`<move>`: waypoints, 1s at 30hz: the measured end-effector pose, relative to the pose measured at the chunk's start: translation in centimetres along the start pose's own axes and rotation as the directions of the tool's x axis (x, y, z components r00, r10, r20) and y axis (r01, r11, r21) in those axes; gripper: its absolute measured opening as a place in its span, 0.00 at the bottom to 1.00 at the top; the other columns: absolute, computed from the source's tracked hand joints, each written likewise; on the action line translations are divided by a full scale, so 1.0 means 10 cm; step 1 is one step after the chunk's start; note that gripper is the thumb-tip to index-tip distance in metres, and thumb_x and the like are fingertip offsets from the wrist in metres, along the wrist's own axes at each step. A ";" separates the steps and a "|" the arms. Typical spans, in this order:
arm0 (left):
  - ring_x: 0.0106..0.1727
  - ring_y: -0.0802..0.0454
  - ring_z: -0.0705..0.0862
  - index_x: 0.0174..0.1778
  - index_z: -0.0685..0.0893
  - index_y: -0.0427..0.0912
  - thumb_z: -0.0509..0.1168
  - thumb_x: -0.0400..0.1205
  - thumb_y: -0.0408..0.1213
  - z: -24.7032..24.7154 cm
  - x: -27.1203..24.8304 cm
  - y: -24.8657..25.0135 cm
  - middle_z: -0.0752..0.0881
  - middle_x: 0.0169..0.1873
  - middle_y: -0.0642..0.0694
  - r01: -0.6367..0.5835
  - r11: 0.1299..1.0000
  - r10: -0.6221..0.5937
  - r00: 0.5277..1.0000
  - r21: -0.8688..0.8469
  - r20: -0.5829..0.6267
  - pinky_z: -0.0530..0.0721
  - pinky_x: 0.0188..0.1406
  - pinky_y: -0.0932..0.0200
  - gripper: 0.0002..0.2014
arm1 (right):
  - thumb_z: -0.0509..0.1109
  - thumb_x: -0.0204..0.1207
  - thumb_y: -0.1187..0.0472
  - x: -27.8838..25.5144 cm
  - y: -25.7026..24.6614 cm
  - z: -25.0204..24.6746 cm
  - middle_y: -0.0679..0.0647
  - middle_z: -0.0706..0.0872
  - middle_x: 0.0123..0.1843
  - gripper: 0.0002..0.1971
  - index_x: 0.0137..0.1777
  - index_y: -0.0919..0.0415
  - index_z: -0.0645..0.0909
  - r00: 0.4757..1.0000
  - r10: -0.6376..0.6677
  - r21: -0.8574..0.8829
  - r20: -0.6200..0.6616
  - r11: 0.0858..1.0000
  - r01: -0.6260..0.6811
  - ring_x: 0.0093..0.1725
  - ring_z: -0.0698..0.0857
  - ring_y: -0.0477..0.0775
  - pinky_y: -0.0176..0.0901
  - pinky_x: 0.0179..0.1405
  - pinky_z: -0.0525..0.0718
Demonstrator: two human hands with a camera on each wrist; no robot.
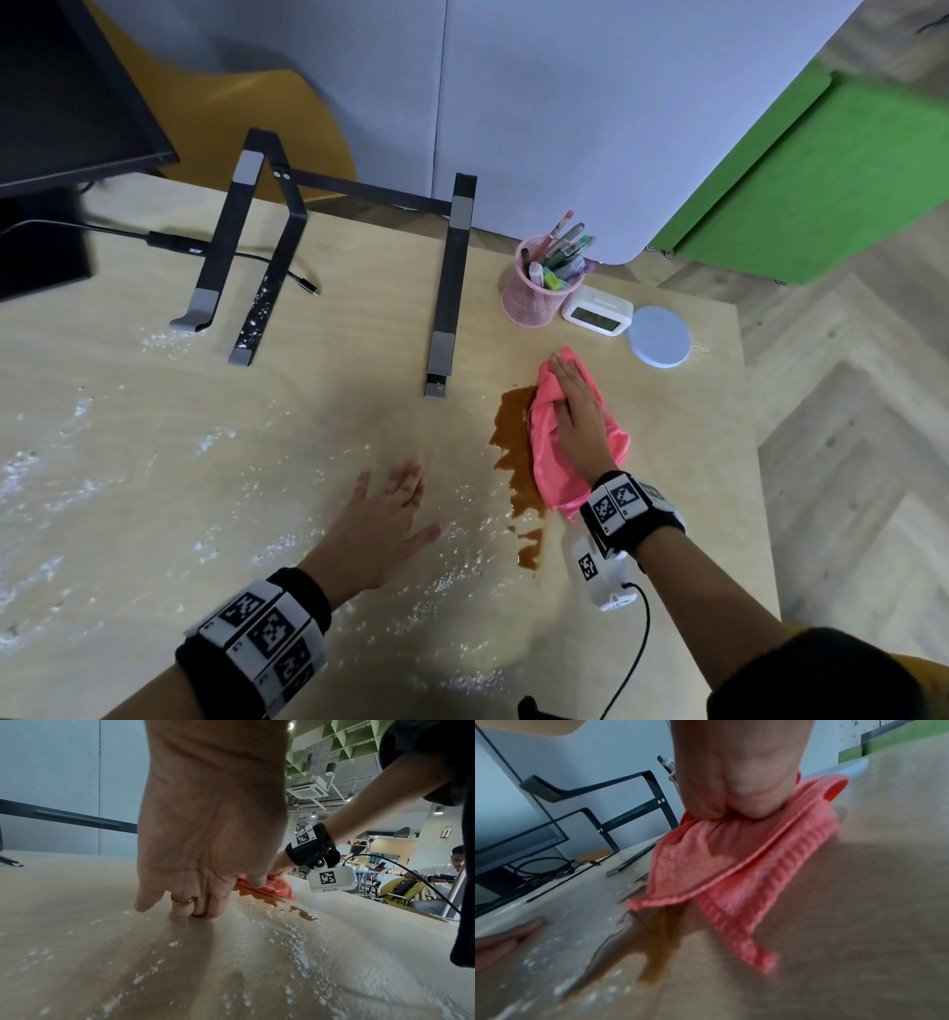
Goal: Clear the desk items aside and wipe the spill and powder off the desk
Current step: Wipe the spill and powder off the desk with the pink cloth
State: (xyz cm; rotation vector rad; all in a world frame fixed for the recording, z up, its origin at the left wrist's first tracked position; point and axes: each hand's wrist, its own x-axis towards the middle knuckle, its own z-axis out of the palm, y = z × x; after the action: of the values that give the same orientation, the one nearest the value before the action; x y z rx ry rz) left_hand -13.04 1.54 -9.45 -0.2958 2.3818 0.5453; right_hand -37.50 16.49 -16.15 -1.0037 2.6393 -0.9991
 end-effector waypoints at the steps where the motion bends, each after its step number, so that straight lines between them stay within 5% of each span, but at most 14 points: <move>1: 0.84 0.52 0.38 0.82 0.41 0.38 0.05 0.49 0.73 0.00 -0.01 0.00 0.34 0.81 0.48 0.000 1.000 0.000 1.000 0.002 0.000 0.39 0.80 0.43 0.67 | 0.53 0.82 0.63 0.02 -0.02 0.01 0.54 0.70 0.78 0.22 0.76 0.59 0.69 1.000 -0.012 0.005 0.013 1.000 0.011 0.81 0.62 0.51 0.59 0.81 0.60; 6: 0.83 0.54 0.37 0.82 0.43 0.38 0.05 0.48 0.74 -0.01 -0.02 0.00 0.37 0.83 0.47 0.005 1.000 -0.004 1.000 -0.012 0.004 0.39 0.81 0.43 0.69 | 0.50 0.81 0.59 0.04 -0.05 0.02 0.55 0.69 0.79 0.23 0.76 0.60 0.68 0.985 -0.085 0.017 0.148 0.996 0.083 0.80 0.63 0.51 0.59 0.80 0.61; 9: 0.83 0.54 0.37 0.82 0.43 0.38 0.05 0.47 0.73 -0.02 -0.02 -0.01 0.38 0.83 0.48 -0.001 1.000 0.001 1.000 -0.015 0.003 0.40 0.81 0.43 0.69 | 0.48 0.82 0.52 0.01 -0.03 -0.01 0.54 0.59 0.83 0.27 0.80 0.58 0.59 0.964 -0.159 -0.129 0.211 0.973 0.189 0.83 0.55 0.52 0.61 0.82 0.55; 11: 0.83 0.54 0.37 0.82 0.42 0.38 0.06 0.48 0.74 -0.03 -0.03 -0.01 0.37 0.83 0.48 -0.009 0.999 0.009 1.000 -0.035 0.001 0.40 0.81 0.44 0.69 | 0.46 0.80 0.44 -0.07 -0.03 -0.02 0.52 0.48 0.85 0.32 0.83 0.54 0.49 0.975 -0.088 -0.252 0.206 0.958 0.139 0.84 0.45 0.52 0.56 0.83 0.40; 13: 0.83 0.54 0.37 0.82 0.42 0.38 0.06 0.48 0.75 -0.03 -0.03 -0.02 0.37 0.83 0.48 -0.014 0.999 0.013 1.000 -0.046 -0.002 0.39 0.81 0.44 0.69 | 0.42 0.78 0.40 -0.14 -0.04 0.00 0.50 0.44 0.84 0.36 0.83 0.54 0.44 0.984 0.020 -0.268 0.179 0.963 0.029 0.83 0.41 0.52 0.53 0.82 0.38; 18: 0.80 0.58 0.32 0.82 0.43 0.39 0.06 0.48 0.74 -0.02 -0.04 -0.02 0.37 0.83 0.48 -0.016 0.999 0.015 1.000 -0.051 -0.007 0.40 0.81 0.45 0.69 | 0.50 0.83 0.59 -0.03 -0.06 0.04 0.55 0.61 0.82 0.24 0.79 0.59 0.61 0.991 0.007 -0.071 0.135 0.997 0.003 0.83 0.55 0.52 0.58 0.82 0.54; 22: 0.83 0.54 0.36 0.82 0.43 0.38 0.05 0.48 0.73 -0.03 -0.05 -0.02 0.37 0.83 0.47 -0.017 0.999 0.017 1.000 -0.044 -0.013 0.42 0.81 0.44 0.69 | 0.49 0.79 0.59 0.05 -0.11 0.03 0.64 0.77 0.72 0.24 0.70 0.67 0.75 0.994 -0.058 0.122 0.093 0.991 0.047 0.76 0.71 0.57 0.52 0.79 0.64; 27: 0.83 0.53 0.37 0.82 0.43 0.39 0.04 0.46 0.73 -0.04 -0.05 -0.02 0.37 0.82 0.48 -0.018 0.999 0.018 1.000 -0.045 -0.005 0.42 0.81 0.45 0.70 | 0.53 0.78 0.72 0.05 -0.17 -0.04 0.69 0.73 0.73 0.21 0.70 0.75 0.72 0.979 -0.125 0.222 0.158 0.971 0.088 0.75 0.64 0.43 0.23 0.77 0.55; 30: 0.83 0.53 0.36 0.82 0.42 0.38 0.04 0.46 0.73 -0.03 -0.04 -0.03 0.37 0.83 0.47 -0.021 0.999 0.021 1.000 -0.036 0.000 0.43 0.81 0.45 0.70 | 0.53 0.79 0.69 0.04 -0.19 -0.03 0.68 0.73 0.73 0.21 0.71 0.76 0.71 0.977 -0.125 0.286 0.174 0.955 0.072 0.75 0.66 0.43 0.26 0.78 0.56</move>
State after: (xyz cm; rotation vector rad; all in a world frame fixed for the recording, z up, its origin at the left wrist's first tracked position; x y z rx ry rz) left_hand -12.82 1.20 -9.12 -0.2872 2.3795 0.5986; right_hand -36.90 15.31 -14.71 -1.1105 2.2375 -1.1907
